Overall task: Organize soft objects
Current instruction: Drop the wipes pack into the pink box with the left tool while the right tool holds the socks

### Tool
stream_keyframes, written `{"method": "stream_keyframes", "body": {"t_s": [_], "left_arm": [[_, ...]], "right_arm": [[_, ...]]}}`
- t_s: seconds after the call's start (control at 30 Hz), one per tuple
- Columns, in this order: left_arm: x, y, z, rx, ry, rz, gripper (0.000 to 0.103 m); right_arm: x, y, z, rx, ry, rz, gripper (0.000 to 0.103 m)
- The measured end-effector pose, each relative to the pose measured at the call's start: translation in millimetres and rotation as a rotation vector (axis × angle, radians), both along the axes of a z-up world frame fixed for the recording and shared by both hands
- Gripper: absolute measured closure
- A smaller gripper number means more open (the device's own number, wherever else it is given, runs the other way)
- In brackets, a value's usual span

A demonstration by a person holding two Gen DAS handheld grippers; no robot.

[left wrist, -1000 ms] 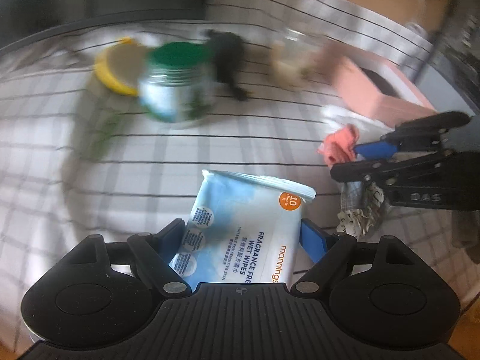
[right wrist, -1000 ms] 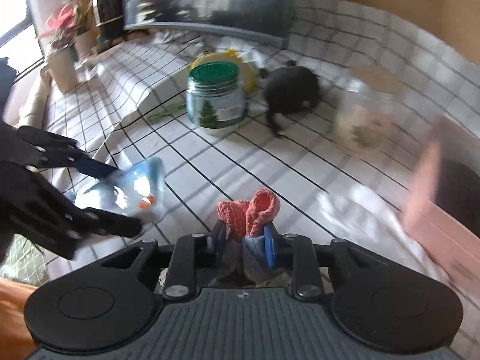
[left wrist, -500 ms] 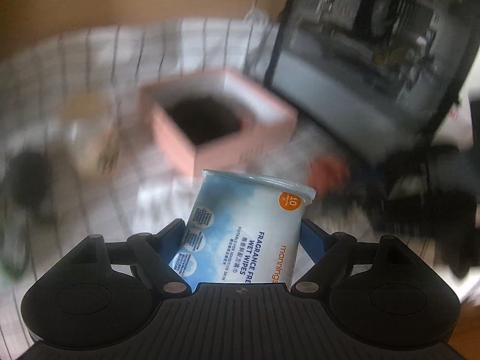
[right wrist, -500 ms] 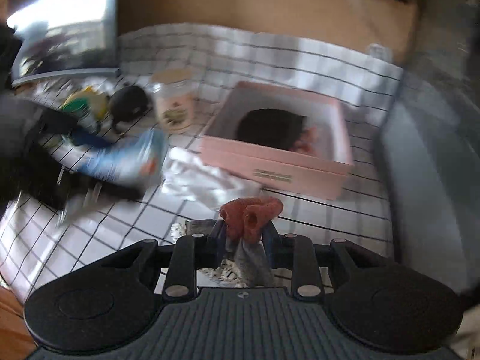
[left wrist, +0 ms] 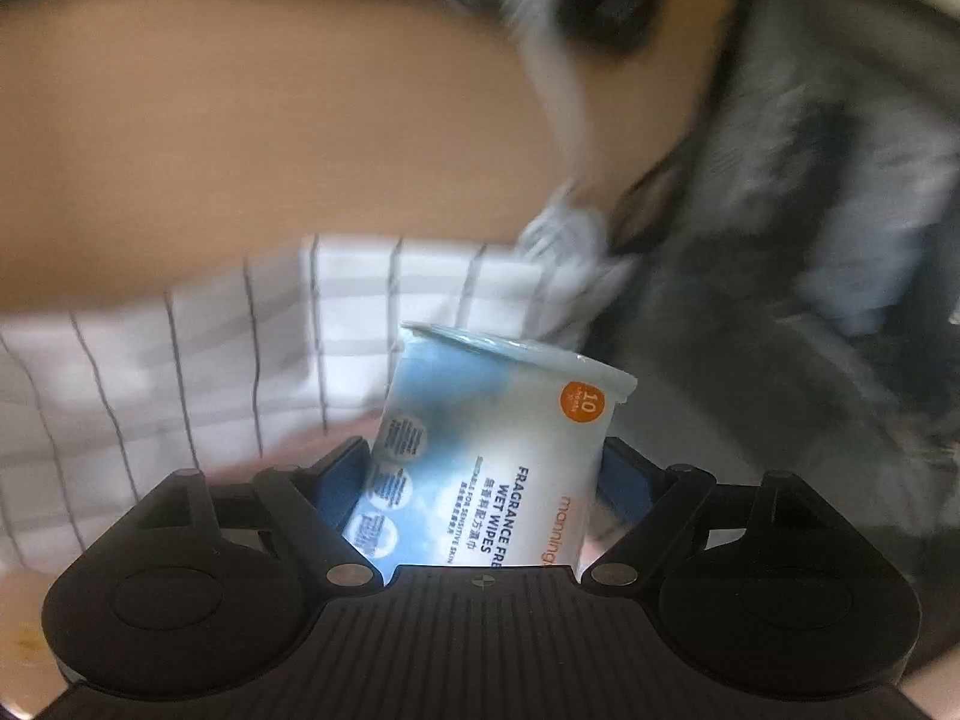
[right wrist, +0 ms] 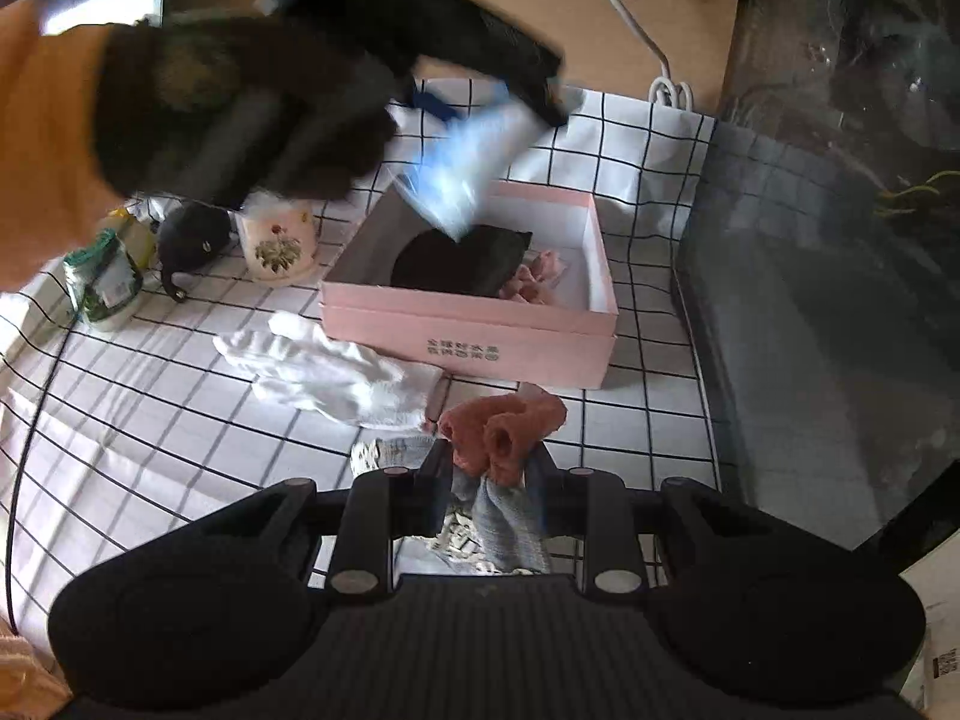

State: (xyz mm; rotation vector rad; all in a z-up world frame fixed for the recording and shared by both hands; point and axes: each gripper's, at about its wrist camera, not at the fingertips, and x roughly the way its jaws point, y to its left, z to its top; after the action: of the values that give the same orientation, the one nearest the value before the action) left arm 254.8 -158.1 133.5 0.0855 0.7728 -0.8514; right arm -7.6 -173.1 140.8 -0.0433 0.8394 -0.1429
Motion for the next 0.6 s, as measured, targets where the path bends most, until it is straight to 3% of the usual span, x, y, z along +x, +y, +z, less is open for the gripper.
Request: {"method": "stream_keyframes", "body": {"t_s": [0.07,0.1,0.23,0.3,0.4,0.6], "left_arm": [[6,-12,-22,0.087,-0.016,0.035,0.022],[5,-12,-27,0.087,-0.043,0.053,0.023],[4,21,-12,-0.118,-0.011,0.15,0.023],[-4,45,-2,-0.168,-0.01,0.176,0.023],[-27,76,6,-0.152,-0.04,0.185,0.023],[-84,152,-7,-0.112,0.031,0.213,0.023]], "right_arm": [[0,-3,0,-0.003,0.002,-0.001,0.077],[0,-5,-1,-0.003,0.001,0.0,0.077],[7,-8,3,0.007,-0.018,0.005,0.077],[19,-9,10,0.013,-0.05,0.011,0.077],[53,-7,25,0.003,-0.117,0.013,0.077],[158,-45,43,0.114,-0.187,-0.058,0.077]]}}
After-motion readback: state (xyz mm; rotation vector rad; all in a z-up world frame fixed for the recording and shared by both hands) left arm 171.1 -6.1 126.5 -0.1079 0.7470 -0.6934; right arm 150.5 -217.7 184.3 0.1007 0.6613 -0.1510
